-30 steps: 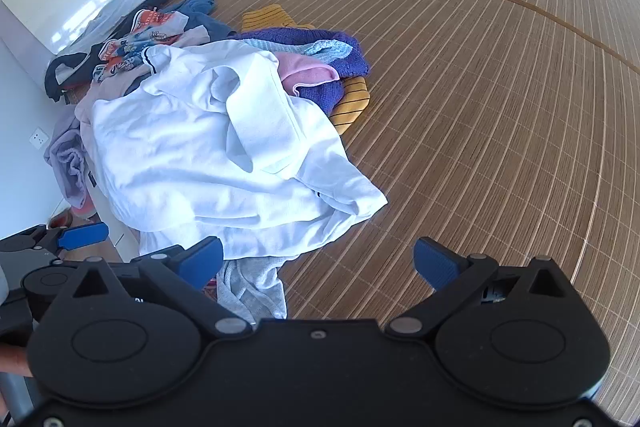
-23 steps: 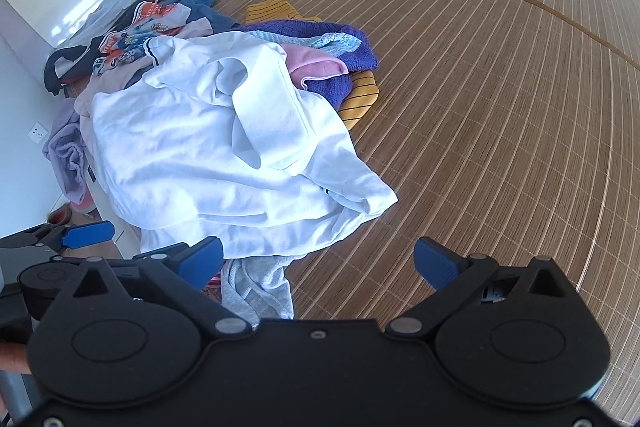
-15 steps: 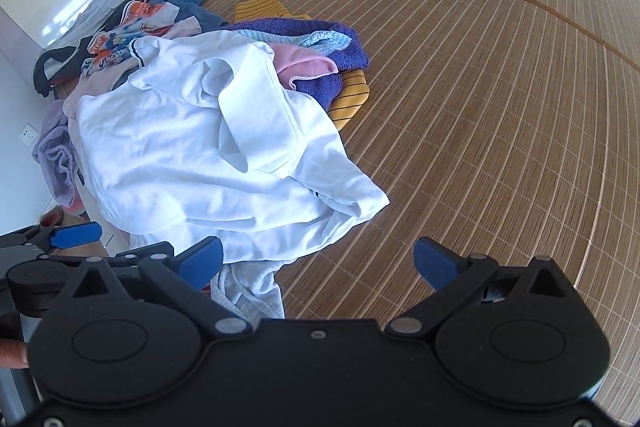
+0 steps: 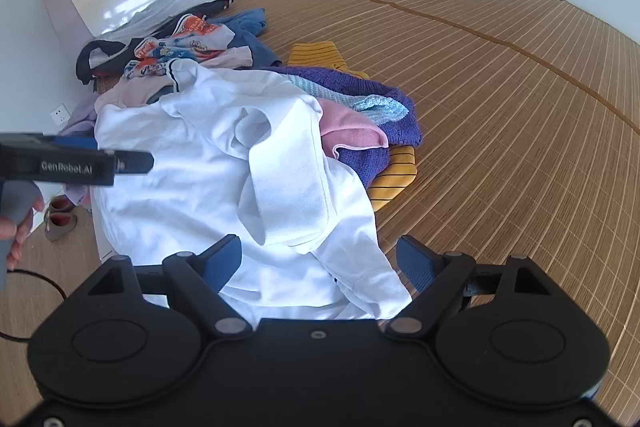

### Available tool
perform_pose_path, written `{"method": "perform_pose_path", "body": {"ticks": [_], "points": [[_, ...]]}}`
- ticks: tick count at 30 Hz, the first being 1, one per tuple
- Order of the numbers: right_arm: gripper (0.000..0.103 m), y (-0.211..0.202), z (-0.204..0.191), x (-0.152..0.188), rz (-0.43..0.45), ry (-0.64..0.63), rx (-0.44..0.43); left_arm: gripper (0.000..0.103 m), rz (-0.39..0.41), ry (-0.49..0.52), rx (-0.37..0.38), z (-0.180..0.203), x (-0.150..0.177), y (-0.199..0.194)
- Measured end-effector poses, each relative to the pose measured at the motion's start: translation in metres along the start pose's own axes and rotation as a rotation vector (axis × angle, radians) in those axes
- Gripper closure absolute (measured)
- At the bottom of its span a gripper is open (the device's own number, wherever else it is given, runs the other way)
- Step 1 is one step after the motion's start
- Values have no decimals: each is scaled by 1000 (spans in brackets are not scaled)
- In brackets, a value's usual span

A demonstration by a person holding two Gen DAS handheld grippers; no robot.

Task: Fold clothes
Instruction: 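Reach both grippers toward the white polo shirt on the clothes heap, then grasp the white polo shirt with the left gripper and lift it off the heap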

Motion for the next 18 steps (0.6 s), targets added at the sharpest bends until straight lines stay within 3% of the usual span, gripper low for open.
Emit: {"method": "perform_pose_path", "body": {"ticks": [5,7,9,11,15,18], "points": [[17,25,2,8,-44,25,-29,5,10,107,20,8,-36,31],[17,30,5,13,-57,50,-45,20,-27,148,4,16,-38,51],[17,33,7,18,-69,75,-52,73,-80,176,-28,21,-36,69],[17,34,11,24,-84,94,-57,88,-72,162,-25,16,-28,74],[18,35,15,28,-79,96,-45,89,10,160,-56,5,-20,49],[22,38,18,28,-66,109,-44,89,-7,137,-42,-4,-19,42]]}}
Point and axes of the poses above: each gripper's, at about its wrist camera, not at the fingertips, and y roughly the way its jaws point, z to its right, x to its underside, the point moved 1 cm from there along y, roughly the way its jaws point, and after that the axes turned 3 degrees about x, right-handed, at the moved point
